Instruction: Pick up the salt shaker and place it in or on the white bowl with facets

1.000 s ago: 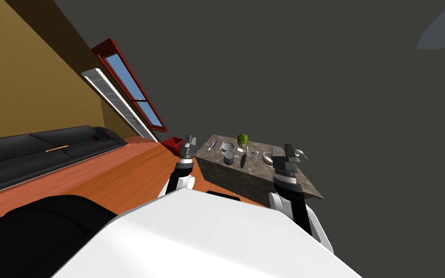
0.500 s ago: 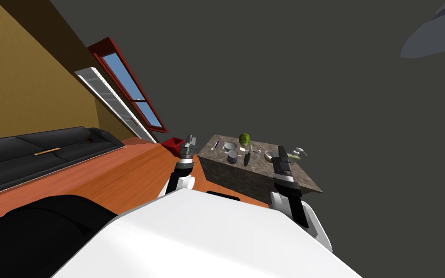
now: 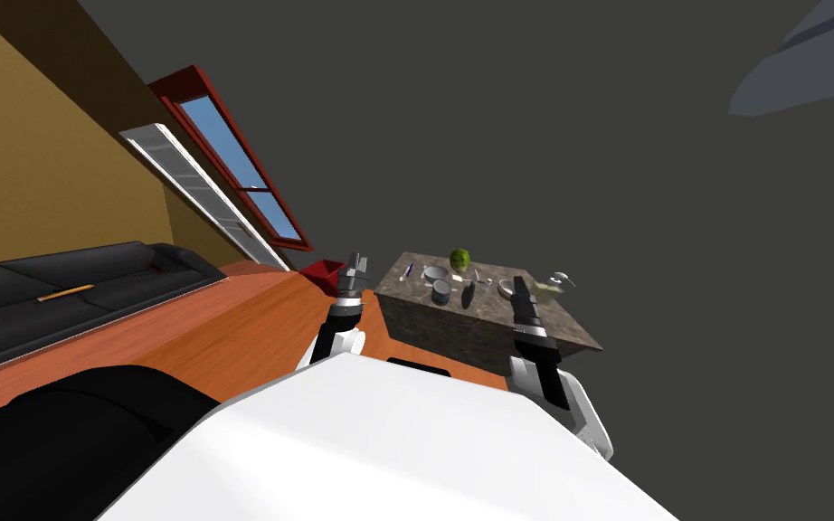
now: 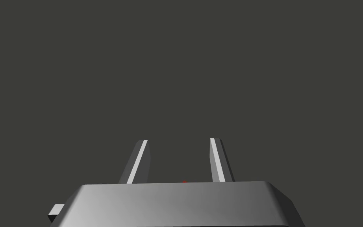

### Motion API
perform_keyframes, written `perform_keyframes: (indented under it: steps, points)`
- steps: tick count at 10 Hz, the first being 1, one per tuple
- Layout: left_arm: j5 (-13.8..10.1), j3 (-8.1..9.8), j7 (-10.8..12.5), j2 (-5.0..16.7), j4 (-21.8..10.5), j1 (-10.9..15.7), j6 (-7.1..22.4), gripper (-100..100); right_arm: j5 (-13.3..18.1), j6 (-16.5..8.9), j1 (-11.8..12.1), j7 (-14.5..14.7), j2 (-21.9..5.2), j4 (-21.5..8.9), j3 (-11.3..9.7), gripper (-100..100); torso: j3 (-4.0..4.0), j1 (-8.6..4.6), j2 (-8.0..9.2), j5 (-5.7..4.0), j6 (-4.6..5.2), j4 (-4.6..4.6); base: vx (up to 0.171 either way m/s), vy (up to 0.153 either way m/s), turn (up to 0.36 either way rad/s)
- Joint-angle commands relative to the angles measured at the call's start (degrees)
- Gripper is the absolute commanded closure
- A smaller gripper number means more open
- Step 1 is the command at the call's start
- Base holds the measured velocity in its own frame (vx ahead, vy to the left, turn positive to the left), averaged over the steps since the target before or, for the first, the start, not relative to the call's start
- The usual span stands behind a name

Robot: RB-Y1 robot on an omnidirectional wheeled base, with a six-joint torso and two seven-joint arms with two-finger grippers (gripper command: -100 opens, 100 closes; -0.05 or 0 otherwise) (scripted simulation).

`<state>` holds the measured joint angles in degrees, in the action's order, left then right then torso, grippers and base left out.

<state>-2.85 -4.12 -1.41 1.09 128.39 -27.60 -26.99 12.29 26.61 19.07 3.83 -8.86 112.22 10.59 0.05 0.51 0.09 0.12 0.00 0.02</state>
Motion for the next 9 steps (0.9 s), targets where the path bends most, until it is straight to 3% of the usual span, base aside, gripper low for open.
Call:
perform_keyframes:
  steps: [1, 2, 4, 5, 9]
  points:
    - [0.00, 0.00, 0.00, 0.00, 0.00, 0.00, 0.00, 0, 1.86, -0.65, -1.44, 2.52, -0.27, -2.86, 1.50, -100, 0.00, 0.00, 0.00, 0.00, 0.00, 0.00, -0.054, 0.150, -0.084]
    - [0.00, 0.00, 0.00, 0.00, 0.00, 0.00, 0.00, 0, 1.86, -0.65, -1.44, 2.52, -0.27, -3.79, 1.50, -100, 0.02, 0.05, 0.04, 0.01, -0.01, 0.01, -0.039, 0.098, -0.025]
    - [0.00, 0.01, 0.00, 0.01, 0.00, 0.00, 0.00, 0, 4.15, -1.12, -3.52, 5.71, -0.57, -8.09, 3.38, -100, -0.04, -0.21, -0.07, -0.04, 0.00, -0.01, -0.014, 0.083, -0.051]
    - [0.00, 0.00, 0.00, 0.00, 0.00, 0.00, 0.00, 0, 4.15, -1.12, -3.52, 5.71, -0.57, -8.35, 3.38, -100, -0.03, -0.15, -0.05, -0.03, 0.00, -0.01, -0.022, 0.078, -0.035]
    - [0.00, 0.01, 0.00, 0.01, 0.00, 0.00, 0.00, 0, 7.57, -1.96, -6.93, 10.97, -0.89, -15.20, 6.07, -100, -0.07, -0.25, -0.14, -0.05, -0.01, -0.03, -0.005, 0.068, -0.039]
